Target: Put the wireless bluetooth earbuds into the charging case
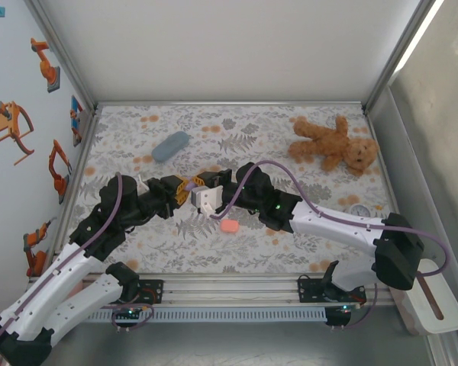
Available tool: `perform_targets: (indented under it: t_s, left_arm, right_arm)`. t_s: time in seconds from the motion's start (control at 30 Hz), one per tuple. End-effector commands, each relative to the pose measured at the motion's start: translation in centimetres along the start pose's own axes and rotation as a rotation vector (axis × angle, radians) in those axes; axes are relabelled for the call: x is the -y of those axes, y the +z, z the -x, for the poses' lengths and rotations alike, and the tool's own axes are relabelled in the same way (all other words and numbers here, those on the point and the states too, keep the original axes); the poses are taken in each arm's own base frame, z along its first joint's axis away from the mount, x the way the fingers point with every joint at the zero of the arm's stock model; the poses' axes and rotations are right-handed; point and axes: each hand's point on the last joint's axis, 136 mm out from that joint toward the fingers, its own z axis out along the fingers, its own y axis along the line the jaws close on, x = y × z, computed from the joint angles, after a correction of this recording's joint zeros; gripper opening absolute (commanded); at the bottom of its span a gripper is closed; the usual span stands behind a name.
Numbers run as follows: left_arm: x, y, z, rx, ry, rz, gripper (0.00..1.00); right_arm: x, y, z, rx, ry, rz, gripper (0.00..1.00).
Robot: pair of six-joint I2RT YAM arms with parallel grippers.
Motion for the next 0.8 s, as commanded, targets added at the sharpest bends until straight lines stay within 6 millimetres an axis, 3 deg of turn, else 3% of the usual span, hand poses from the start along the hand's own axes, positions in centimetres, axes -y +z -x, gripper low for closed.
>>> perform_targets:
  t_s: [0.0,0.17,0.4,0.5,0.63,0.77]
  left_arm:
    - [0.8,-0.5,-0.4,-0.004,-0.032,-0.022,0.15]
    - [0.8,-0.5,0.0,0.015,-0.014,-0.038,0.50]
    - [0.1,-1.4,1.0,0.062,0.123,-0.010,0.61]
    - [-0.5,-2.6,2.4,0.132,0.318,0.049,0.62]
    - [0.5,-4.3,3.6,0.212,0.759,0.151,0.63]
    - [2.0,-3.5,2.8,0.142,1.202,0.189,0.63]
  right_arm:
    - [0.9,-0.3,0.5,0.004,0.019,-0.034,0.20]
    - [0.6,-0.6,-0.1,-0.032,0.047,-0.013,0.19]
    - [0.0,-1.9,-2.4,-0.152,0.137,0.049,0.19]
    - [-0.4,-3.2,-4.1,-0.252,0.214,0.097,0.19]
    - [-0.9,-5.6,-6.2,-0.401,0.321,0.147,0.18]
    - [-1.2,-7.8,-7.0,-0.474,0.415,0.186,0.18]
